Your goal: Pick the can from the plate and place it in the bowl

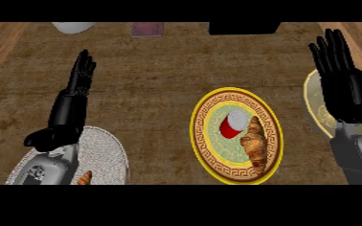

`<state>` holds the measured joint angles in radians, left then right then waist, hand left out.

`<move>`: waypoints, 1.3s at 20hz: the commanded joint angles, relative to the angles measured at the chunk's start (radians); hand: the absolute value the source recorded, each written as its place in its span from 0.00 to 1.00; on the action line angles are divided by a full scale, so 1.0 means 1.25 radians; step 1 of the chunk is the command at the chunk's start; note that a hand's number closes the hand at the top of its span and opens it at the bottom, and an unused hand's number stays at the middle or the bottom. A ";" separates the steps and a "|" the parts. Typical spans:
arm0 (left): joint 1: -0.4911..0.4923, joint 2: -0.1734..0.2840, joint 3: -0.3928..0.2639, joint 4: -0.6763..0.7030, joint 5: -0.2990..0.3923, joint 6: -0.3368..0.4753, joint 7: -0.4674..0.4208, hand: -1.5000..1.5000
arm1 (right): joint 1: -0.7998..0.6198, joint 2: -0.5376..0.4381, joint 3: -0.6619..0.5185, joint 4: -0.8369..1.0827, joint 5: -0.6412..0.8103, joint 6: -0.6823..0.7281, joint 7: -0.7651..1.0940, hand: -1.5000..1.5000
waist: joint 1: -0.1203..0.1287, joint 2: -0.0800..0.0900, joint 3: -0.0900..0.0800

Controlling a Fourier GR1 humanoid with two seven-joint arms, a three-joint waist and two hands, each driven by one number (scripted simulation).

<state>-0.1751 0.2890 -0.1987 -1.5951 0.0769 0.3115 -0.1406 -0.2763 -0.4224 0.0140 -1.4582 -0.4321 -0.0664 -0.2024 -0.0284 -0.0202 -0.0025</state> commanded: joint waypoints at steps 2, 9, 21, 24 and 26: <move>-0.035 0.017 0.012 0.030 -0.018 -0.001 0.020 0.50 | -0.080 -0.001 0.059 0.044 -0.079 0.207 0.007 1.00 | 0.053 0.028 0.004; -0.052 0.056 0.006 0.058 -0.037 -0.010 0.140 0.50 | -0.157 -0.020 0.089 0.285 -0.054 0.428 -0.110 0.00 | 0.097 0.047 0.008; -0.105 0.067 0.020 0.054 -0.047 -0.006 0.220 0.50 | -0.315 -0.217 0.145 0.277 0.124 0.793 -0.314 0.00 | 0.069 0.031 0.006; -0.057 0.064 0.020 0.055 -0.048 -0.006 0.190 0.50 | -0.329 -0.240 0.193 0.244 0.229 0.759 -0.349 0.00 | 0.075 0.030 0.005; -0.067 0.075 0.026 0.032 -0.046 -0.011 0.214 0.50 | -0.341 -0.239 0.231 0.223 0.300 0.715 -0.374 0.00 | 0.071 0.027 0.005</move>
<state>-0.2654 0.3773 -0.1690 -1.5363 0.0212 0.3009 0.1116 -0.6556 -0.6909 0.2438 -1.1746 -0.1983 0.7179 -0.5006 0.0620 0.0172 0.0046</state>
